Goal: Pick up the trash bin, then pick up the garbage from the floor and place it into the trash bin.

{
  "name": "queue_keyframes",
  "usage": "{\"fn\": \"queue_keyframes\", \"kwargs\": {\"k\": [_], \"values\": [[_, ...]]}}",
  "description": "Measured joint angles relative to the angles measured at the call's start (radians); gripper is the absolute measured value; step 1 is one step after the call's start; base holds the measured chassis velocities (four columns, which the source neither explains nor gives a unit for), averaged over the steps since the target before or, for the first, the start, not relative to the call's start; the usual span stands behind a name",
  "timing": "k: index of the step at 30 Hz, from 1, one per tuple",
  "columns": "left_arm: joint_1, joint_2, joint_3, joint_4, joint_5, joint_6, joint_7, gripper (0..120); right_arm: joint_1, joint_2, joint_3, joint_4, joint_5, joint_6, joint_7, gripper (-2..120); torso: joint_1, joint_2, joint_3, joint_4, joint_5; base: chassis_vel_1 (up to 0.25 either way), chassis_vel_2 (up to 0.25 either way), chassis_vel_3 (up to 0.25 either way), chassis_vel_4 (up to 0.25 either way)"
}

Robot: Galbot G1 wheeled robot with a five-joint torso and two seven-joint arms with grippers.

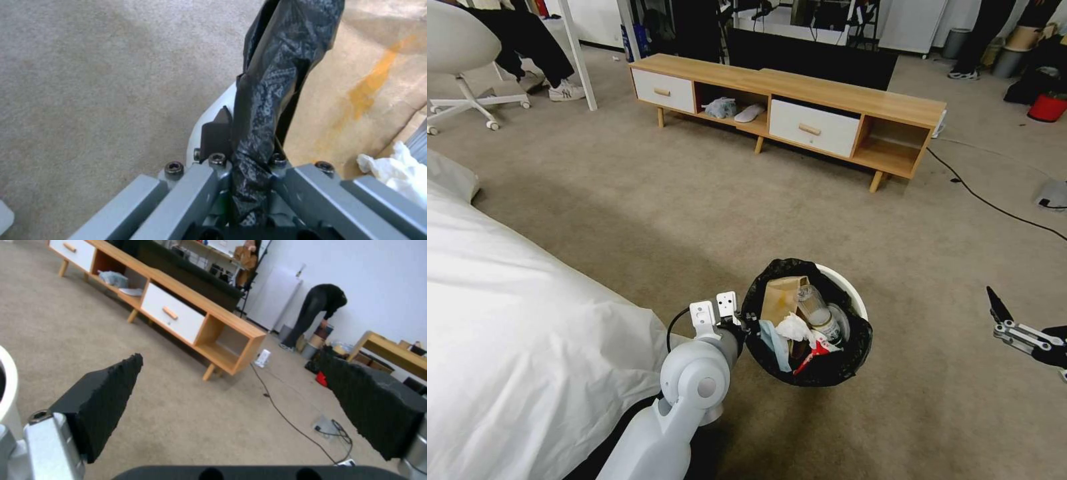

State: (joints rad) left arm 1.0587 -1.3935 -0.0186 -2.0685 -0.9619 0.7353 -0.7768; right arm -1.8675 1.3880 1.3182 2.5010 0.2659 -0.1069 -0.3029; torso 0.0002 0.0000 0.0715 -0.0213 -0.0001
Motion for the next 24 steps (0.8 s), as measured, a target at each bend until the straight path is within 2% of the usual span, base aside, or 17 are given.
{"fn": "queue_keyframes", "kwargs": {"k": [9, 24], "values": [[-0.002, 0.004, 0.004, 0.0, 0.003, 0.0, -0.001, 1, 0.0, 0.005, 0.009, -0.001, 0.005, 0.0, 0.0, 100, 0.0, 0.0, 0.0, 0.0, 0.0001, -0.024, -0.031, -0.032, -0.028], [-0.001, -0.002, 0.005, 0.001, 0.013, 0.0, 0.002, 1, 0.0, 0.004, 0.009, -0.001, 0.023, 0.01, 0.002, 100, 0.0, 0.0, 0.0, 0.0, 0.0001, -0.102, -0.105, -0.093, -0.102]]}}
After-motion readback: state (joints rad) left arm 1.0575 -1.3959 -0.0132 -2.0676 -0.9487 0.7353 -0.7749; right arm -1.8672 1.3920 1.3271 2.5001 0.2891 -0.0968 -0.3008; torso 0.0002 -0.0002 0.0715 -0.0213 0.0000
